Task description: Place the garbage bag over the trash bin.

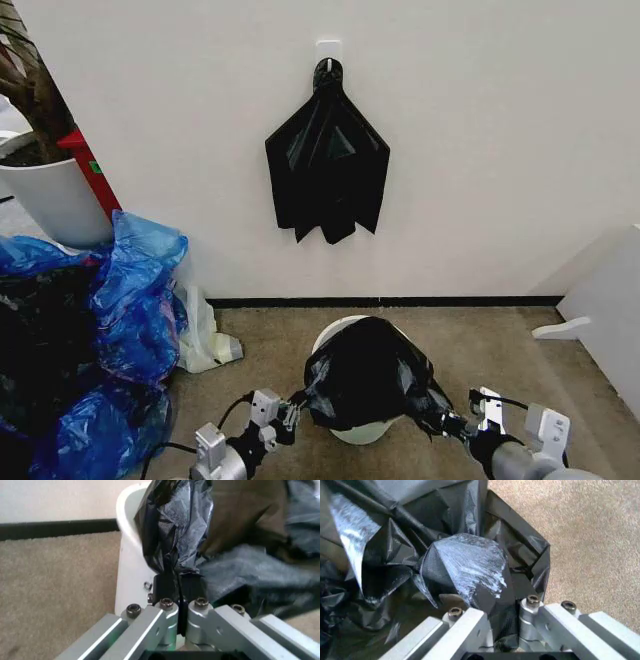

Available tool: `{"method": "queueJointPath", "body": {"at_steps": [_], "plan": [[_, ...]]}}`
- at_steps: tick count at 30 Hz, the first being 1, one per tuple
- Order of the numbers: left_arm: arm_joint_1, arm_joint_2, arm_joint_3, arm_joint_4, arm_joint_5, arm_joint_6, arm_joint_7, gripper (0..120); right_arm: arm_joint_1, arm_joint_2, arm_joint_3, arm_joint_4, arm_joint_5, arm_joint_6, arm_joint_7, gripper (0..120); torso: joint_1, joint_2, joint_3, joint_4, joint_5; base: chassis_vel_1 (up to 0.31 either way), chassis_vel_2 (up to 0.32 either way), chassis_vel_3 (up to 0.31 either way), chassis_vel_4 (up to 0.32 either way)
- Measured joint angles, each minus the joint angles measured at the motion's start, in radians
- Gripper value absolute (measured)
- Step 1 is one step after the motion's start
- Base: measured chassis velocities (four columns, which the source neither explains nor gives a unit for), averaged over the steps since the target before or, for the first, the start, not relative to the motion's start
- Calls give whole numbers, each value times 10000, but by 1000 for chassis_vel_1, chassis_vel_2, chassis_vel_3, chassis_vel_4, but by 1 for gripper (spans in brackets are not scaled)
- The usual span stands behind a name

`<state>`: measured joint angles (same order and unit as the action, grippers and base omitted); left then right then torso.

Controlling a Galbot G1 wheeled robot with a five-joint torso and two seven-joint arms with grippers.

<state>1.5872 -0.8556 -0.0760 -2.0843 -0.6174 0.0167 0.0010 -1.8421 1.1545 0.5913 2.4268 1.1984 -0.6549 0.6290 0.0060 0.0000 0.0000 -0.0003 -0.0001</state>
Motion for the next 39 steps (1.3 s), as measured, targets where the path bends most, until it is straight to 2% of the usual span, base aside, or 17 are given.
{"method": "queueJointPath", "body": {"at_steps": [15, 30, 39], "plan": [[-254, -515, 75, 1070, 623, -354, 250, 0, 20, 457, -698, -723, -871, 413, -223, 0, 0, 0, 0, 1, 1, 0, 0, 0, 0], [-567, -987, 187, 1995, 1358, -566, 524, 0, 62, 682, -782, -1747, -1625, 949, -915, 0, 0, 0, 0, 0, 0, 0, 0, 0, 0], [-703, -1170, 213, 2735, 1885, -842, 685, 0, 272, 774, -1024, -2543, -2339, 1690, -1530, 0, 0, 0, 0, 0, 1, 0, 0, 0, 0]]}}
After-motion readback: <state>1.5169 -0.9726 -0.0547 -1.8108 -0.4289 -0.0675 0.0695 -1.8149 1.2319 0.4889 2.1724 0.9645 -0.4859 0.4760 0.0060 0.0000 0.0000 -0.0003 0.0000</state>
